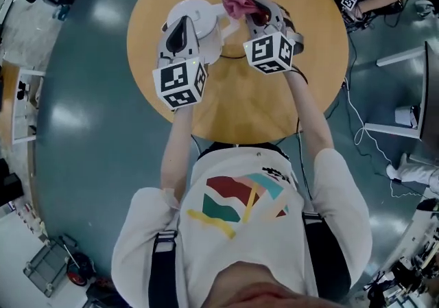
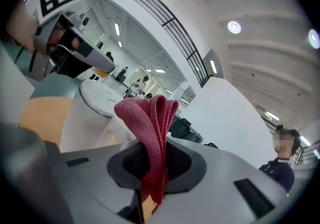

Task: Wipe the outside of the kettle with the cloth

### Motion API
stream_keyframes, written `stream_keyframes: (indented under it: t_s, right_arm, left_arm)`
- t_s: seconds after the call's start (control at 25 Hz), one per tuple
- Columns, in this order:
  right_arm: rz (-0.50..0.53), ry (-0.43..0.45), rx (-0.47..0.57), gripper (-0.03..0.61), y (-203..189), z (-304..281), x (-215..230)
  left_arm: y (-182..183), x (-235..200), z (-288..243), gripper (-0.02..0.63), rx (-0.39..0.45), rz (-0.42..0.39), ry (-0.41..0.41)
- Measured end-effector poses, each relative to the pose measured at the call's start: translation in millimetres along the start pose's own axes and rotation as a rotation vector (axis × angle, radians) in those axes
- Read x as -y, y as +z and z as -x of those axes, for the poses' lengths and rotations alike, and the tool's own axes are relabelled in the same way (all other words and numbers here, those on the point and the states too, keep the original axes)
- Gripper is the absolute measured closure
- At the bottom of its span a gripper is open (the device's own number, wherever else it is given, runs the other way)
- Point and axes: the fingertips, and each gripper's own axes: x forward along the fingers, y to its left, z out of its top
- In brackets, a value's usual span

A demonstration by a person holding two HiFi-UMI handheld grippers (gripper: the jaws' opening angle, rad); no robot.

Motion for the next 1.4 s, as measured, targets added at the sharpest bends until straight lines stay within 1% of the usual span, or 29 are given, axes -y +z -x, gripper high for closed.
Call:
stream_keyframes:
  t_s: [0.12,0.2,0.36,0.48,0.56,0.68,0.84,1.0,1.16,1.28,1.4]
  right_arm:
    - [0.142,0.012,-0.044,0.531,-0.6,-10.7,-4.5]
    - [0.218,0.024,-0.061,0.531,-3.7,-18.9,-10.1]
    - [0.316,0.042,-0.082,0.531,-13.3,-26.3,-17.5]
    - [0.403,0.059,-0.088,0.531,-22.2,-29.2,-18.8]
    - [0.428,0.069,-0.090,0.531,-29.1,-31.5,-19.7]
    - [0.404,0.094,-0.095,0.531,-42.5,-34.2,-25.2]
    - [0.306,0.129,-0.103,0.531,-62.9,-36.4,-42.8]
    - [0.250,0.191,-0.150,0.531,-93.2,-45.6,-69.8]
    - [0.180,0.247,-0.193,0.531,-127.0,-52.9,-97.5]
    - [0.161,0.287,-0.221,0.531,-147.0,-58.7,-116.4]
    - [0.150,0.340,-0.234,0.531,-159.1,-61.0,-140.9]
  left_arm:
    - [-5.2,11.0,-7.7,0.569,-0.010,0.003,-0.039]
    - [-9.9,14.2,-13.6,0.569,-0.015,0.004,-0.046]
    - [-15.4,18.5,-19.2,0.570,-0.022,0.004,-0.048]
    - [-14.7,19.0,-25.3,0.569,-0.027,0.022,-0.033]
    - [-12.8,18.3,-27.2,0.569,-0.023,0.019,-0.018]
    - [-11.0,17.3,-29.6,0.571,-0.021,-0.001,-0.003]
    - [-12.1,13.0,-30.8,0.571,-0.029,0.008,0.007]
    - [-9.9,5.6,-34.7,0.571,-0.042,0.030,0.011]
    - [-12.3,4.2,-38.9,0.569,-0.052,0.021,0.021]
    - [-14.3,4.5,-42.0,0.571,-0.053,0.012,0.026]
    - [-15.6,3.9,-43.0,0.569,-0.053,0.026,0.024]
